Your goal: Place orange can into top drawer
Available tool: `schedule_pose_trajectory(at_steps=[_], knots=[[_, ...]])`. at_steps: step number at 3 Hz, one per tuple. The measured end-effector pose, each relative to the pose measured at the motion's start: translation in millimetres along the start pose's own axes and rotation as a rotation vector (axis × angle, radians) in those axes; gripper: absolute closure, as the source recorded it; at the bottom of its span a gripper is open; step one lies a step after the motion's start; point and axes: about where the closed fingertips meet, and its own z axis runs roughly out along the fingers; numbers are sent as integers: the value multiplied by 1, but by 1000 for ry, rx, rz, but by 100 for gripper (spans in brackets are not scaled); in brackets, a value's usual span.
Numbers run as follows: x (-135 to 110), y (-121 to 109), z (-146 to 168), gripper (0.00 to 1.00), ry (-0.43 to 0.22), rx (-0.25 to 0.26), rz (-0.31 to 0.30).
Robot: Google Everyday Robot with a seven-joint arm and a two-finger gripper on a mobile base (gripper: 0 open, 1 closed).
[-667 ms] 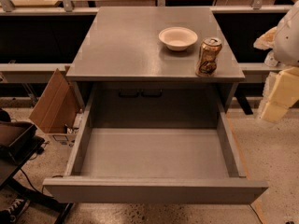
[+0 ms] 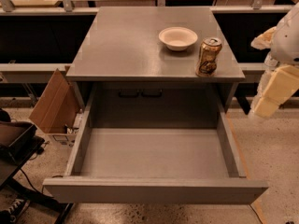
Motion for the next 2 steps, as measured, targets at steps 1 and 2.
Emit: schedule_pose_trajectory(at_steps=[1, 2], knots=[[-21, -38, 8, 0, -191, 41, 30], [-54, -83, 12, 0, -418, 93, 56]])
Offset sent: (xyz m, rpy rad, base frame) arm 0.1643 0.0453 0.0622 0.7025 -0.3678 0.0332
